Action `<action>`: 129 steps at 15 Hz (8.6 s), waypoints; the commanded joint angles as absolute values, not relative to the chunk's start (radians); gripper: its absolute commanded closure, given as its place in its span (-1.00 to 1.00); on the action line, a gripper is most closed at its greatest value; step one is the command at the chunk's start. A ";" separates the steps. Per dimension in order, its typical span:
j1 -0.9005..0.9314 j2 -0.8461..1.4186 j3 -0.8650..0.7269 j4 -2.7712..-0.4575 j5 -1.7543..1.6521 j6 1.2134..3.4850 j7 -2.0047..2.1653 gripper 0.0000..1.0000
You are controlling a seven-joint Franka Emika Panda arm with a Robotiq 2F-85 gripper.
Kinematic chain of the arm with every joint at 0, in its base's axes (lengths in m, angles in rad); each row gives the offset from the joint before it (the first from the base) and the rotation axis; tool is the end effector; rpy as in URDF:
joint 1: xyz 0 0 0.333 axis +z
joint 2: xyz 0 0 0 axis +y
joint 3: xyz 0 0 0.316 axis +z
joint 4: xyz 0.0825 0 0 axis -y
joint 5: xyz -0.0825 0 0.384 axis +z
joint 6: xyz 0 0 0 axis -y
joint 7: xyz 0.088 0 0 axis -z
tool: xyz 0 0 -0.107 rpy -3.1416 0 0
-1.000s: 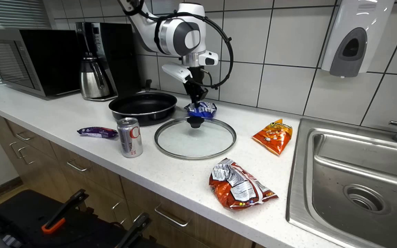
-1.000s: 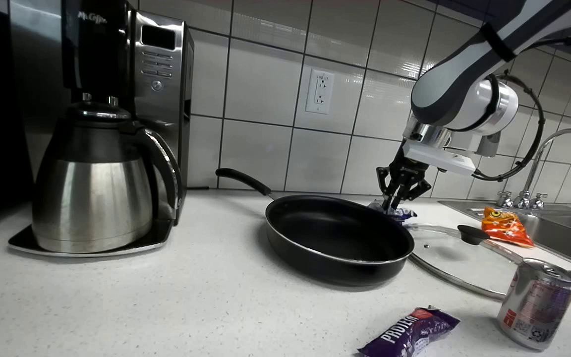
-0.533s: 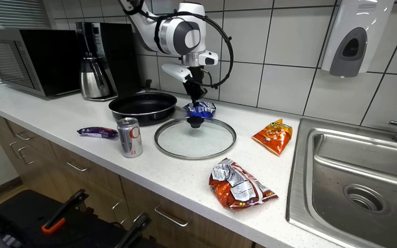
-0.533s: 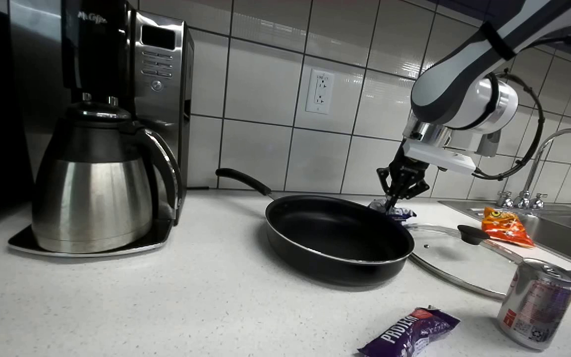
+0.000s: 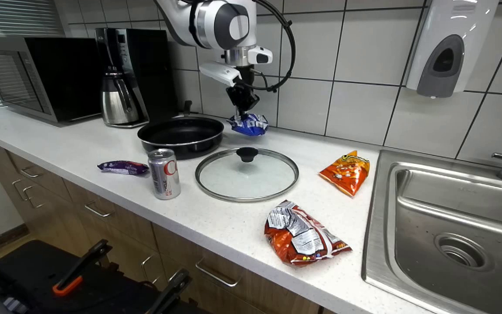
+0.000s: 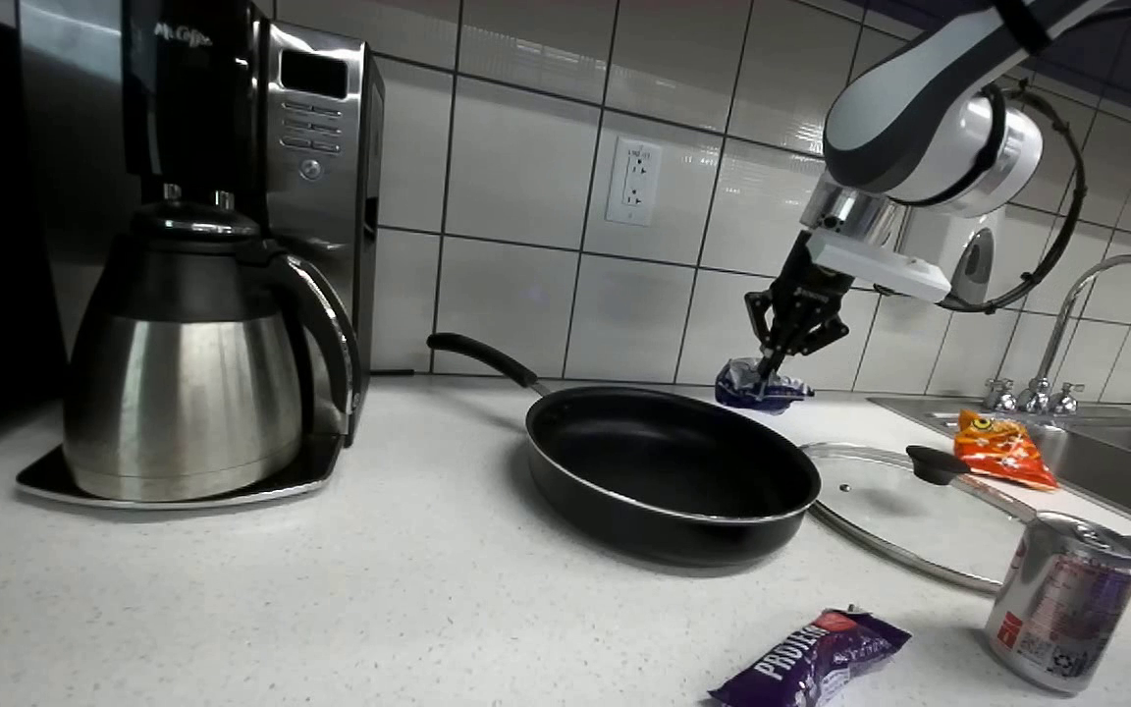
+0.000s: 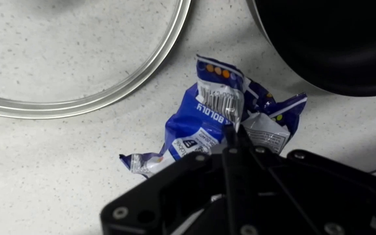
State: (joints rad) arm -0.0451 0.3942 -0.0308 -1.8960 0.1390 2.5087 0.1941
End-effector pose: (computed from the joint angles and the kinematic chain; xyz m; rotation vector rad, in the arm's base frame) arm 0.6480 -0.0490 0.3168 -2.9775 0.5564 -0.3248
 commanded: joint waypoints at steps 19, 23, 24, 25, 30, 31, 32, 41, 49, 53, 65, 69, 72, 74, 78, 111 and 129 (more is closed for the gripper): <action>0.068 0.262 0.113 -1.939 0.142 2.387 -0.068 1.00; 0.089 0.302 0.127 -1.921 0.142 2.385 -0.068 1.00; 0.093 0.309 0.131 -1.918 0.141 2.384 -0.071 1.00; 0.099 0.317 0.135 -1.917 0.136 2.382 -0.071 1.00; 0.111 0.372 0.142 -1.903 0.127 2.370 -0.082 1.00; 0.111 0.381 0.142 -1.899 0.126 2.374 -0.085 1.00; 0.112 0.389 0.141 -1.897 0.124 2.376 -0.085 1.00; 0.109 0.454 0.148 -1.835 0.126 2.365 -0.109 1.00; 0.111 0.467 0.148 -1.816 0.119 2.374 -0.111 0.02; 0.102 0.433 0.132 -1.831 0.119 2.380 -0.092 -0.57; 0.062 0.275 -0.002 -1.948 0.086 2.382 0.045 -1.00; 0.039 0.221 -0.051 -2.008 0.049 2.379 0.110 -1.00; 0.011 0.187 -0.095 -2.058 0.011 2.385 0.153 -1.00; -0.010 0.174 -0.120 -2.081 -0.013 2.391 0.173 -1.00; -0.047 0.167 -0.165 -2.099 -0.051 2.395 0.223 -1.00; -0.128 0.363 -0.343 -1.903 -0.084 2.321 0.840 -1.00; -0.251 0.550 -0.373 -1.647 -0.039 2.074 0.972 -1.00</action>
State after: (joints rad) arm -0.2296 0.5151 -0.3841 -1.7068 -0.0573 2.1109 0.9491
